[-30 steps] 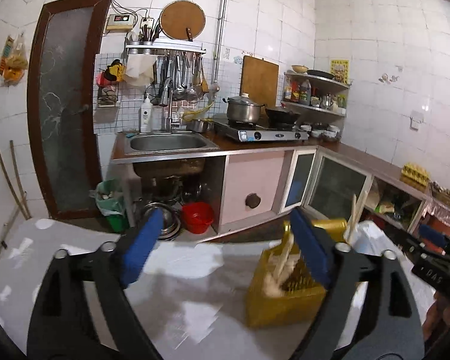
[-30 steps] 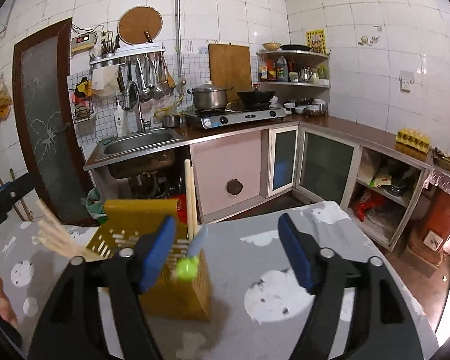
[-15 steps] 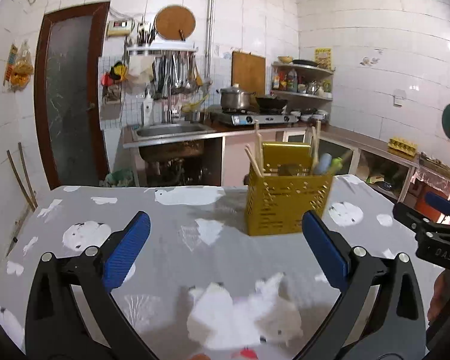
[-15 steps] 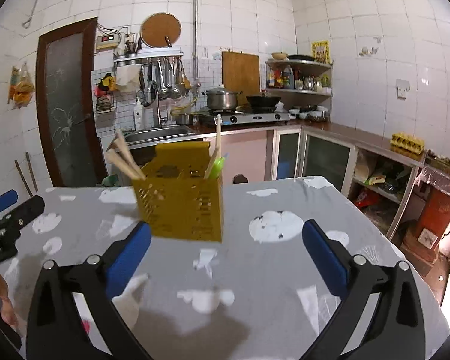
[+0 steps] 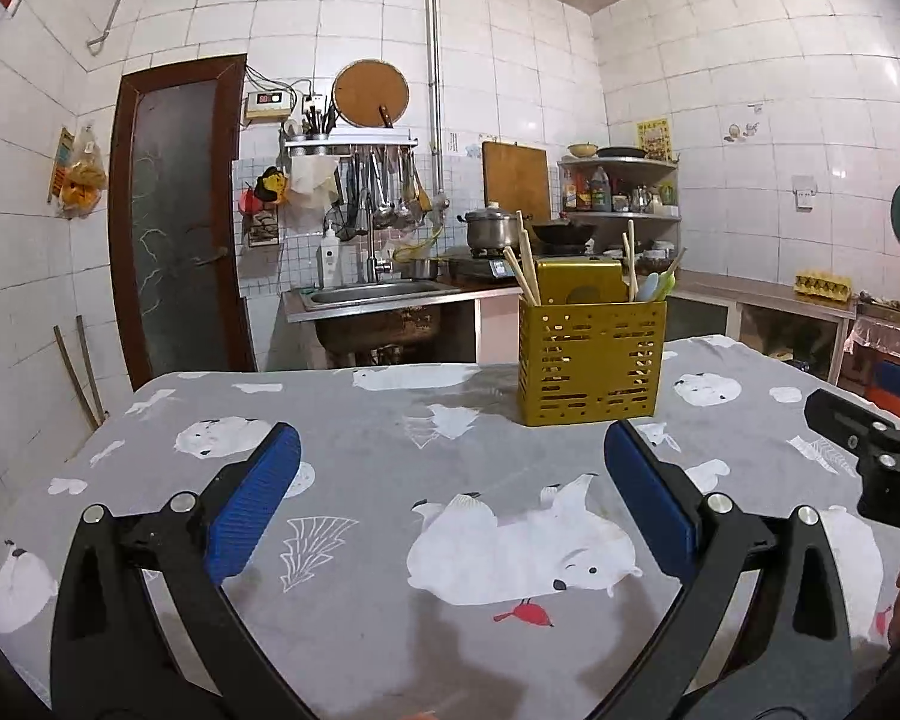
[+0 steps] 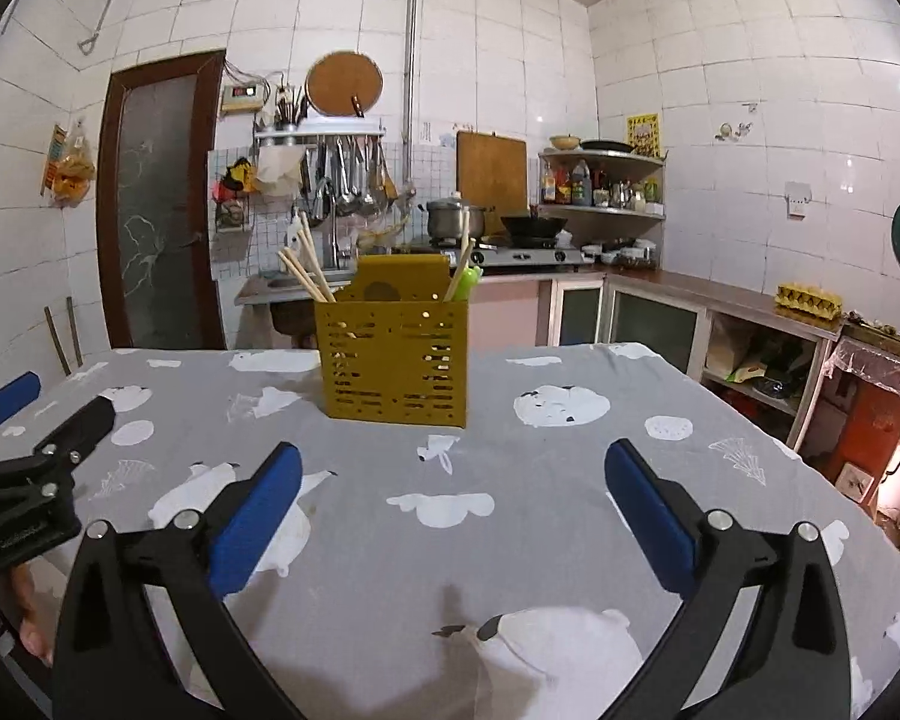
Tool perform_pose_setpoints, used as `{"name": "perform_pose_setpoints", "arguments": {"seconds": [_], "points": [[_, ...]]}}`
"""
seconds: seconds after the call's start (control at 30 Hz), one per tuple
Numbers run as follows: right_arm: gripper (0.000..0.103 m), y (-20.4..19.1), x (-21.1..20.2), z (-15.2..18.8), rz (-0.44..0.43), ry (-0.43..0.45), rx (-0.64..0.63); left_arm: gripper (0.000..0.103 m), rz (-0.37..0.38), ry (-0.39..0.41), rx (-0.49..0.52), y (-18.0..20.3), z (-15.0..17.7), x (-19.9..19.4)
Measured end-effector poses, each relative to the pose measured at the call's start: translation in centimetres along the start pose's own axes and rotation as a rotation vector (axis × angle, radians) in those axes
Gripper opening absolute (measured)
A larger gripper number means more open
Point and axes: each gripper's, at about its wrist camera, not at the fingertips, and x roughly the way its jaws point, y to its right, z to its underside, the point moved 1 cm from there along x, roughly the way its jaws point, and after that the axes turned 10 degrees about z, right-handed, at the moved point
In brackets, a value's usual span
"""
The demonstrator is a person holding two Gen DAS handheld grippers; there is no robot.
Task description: Organize utensils
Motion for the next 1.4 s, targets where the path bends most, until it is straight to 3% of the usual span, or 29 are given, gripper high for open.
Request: {"name": "perform_pose_setpoints", "arguments": {"seconds": [0.37,0.73,1.4], "points": [[0.099,-0.8,-0.6,1.8,-0.022,0.023,-0.015,0.098,0.023,0.045,0.026,0.4,0.7,-0.9],[0.099,-0.4,-1.0,2.0,-0.007,0.038,0.0,0.098,0.067,0.006,-0.059,-1.4,1.0,-0.1],[0.099,-0.2,-1.5,2.2,0.018,0.066,0.008,0.098,0.077,0.016,-0.016,-0.6,1.2,-0.4]]}}
